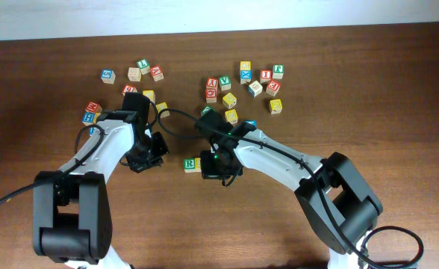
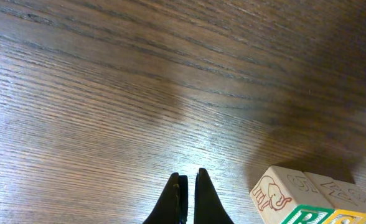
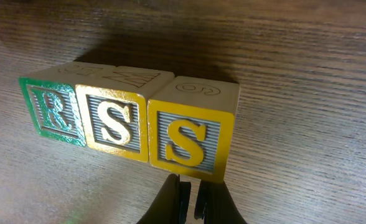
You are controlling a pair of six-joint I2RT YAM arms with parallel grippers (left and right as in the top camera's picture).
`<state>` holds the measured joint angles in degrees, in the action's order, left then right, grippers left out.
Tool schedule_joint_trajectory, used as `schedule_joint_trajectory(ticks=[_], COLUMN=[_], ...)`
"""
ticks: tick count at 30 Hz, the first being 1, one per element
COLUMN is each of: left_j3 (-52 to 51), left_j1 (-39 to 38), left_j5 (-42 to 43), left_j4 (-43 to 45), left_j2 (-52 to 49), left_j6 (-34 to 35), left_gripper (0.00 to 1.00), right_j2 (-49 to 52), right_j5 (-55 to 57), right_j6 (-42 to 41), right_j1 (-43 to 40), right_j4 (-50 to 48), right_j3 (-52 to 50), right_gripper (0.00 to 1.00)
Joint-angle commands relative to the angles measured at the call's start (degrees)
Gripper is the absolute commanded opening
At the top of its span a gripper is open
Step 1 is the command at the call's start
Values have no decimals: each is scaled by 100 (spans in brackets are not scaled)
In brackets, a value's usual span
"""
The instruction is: Spell out RSS
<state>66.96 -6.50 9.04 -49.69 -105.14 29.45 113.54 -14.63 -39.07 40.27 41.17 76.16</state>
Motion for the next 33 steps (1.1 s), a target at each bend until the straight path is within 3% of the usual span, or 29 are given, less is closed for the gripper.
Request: schedule_joint_trajectory(ticks=[1, 22, 33], left_j3=[-50, -50, -50], left_j1=[20, 20, 20], left_j5=[15, 13, -4], left_j4=[-7, -9, -13], left_j2=[-105, -105, -105], left_j6=[48, 48, 48], left_gripper=[0, 0, 0], right_j2=[63, 61, -348], right_j5=[28, -173, -44], right_j6=[-46, -44, -22], right_j1=[-11, -11, -149], right_j4=[-35, -105, 870], right_j3=[-42, -26, 380], right_gripper=[4, 4, 4])
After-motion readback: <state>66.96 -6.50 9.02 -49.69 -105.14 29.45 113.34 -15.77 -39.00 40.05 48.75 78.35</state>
